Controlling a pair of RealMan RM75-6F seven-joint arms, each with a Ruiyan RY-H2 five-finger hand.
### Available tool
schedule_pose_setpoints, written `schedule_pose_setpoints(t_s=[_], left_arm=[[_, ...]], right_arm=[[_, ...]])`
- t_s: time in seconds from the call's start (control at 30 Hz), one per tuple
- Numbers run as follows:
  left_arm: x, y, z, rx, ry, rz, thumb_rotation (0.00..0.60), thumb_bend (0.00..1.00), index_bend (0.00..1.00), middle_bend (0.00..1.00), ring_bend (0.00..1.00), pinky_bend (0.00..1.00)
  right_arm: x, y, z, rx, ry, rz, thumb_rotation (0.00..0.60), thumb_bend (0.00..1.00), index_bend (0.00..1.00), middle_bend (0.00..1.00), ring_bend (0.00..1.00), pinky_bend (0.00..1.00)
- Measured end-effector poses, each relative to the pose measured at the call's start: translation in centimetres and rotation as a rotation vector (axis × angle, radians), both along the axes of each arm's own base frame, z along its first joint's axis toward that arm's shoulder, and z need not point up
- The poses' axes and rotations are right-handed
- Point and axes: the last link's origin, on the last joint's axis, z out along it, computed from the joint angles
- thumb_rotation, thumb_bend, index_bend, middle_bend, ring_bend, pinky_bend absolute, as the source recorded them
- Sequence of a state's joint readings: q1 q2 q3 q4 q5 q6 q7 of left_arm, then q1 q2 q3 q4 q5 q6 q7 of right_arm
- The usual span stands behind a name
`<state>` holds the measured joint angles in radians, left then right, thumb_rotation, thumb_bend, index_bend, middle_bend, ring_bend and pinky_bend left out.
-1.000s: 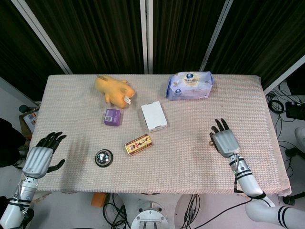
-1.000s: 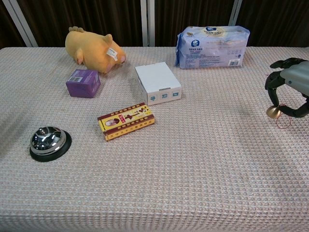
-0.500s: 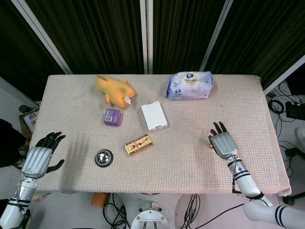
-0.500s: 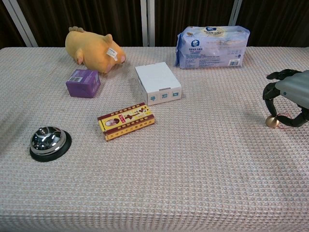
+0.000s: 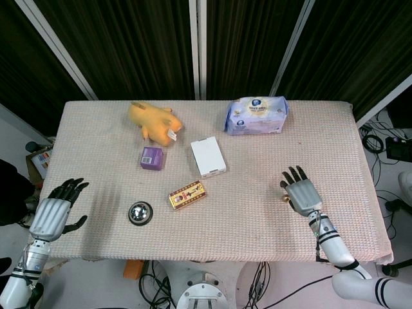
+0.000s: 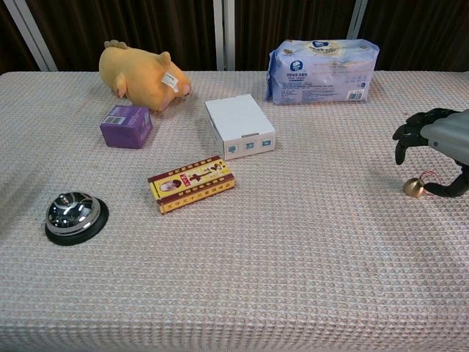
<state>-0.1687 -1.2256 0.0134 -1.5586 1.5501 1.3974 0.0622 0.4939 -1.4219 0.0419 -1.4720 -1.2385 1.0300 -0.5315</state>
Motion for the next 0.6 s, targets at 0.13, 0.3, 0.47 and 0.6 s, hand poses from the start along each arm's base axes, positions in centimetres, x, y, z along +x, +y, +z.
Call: schedule_pose_setpoints(t_s=[0.13, 0.3, 0.47, 0.6], left_arm=[[0.0, 0.0, 0.1, 0.008, 0.002, -0.002, 0.600, 0.25, 0.13, 0.10, 0.08, 0.22], [0.1, 0.1, 0.8, 0.034, 0.011, -0.004, 0.600, 0.25, 0.13, 0.10, 0.08, 0.22], [0.1, 0.3, 1.6, 0.062, 0.027, 0.001, 0.600, 0.25, 0.13, 0.10, 0.08, 0.22], [-0.2, 0.4, 2.3, 0.091, 0.044, 0.021, 0.591, 0.24, 0.13, 0.10, 0.08, 0.22]], right_arm=[[0.2, 0.4, 0.7, -0.003, -0.007, 0.003, 0.600, 0.13, 0.00, 0.00, 0.00, 0.00], [-0.1, 2.2, 3.9, -0.073, -0.026, 0.017, 0.600, 0.04, 0.00, 0.00, 0.00, 0.00], [-2.2, 5.7, 9.1, -0.234, -0.080, -0.010, 0.600, 0.04, 0.00, 0.00, 0.00, 0.00], [-4.1, 8.7, 13.2, -0.388, -0.161, -0.032, 0.600, 0.05, 0.00, 0.00, 0.00, 0.00]])
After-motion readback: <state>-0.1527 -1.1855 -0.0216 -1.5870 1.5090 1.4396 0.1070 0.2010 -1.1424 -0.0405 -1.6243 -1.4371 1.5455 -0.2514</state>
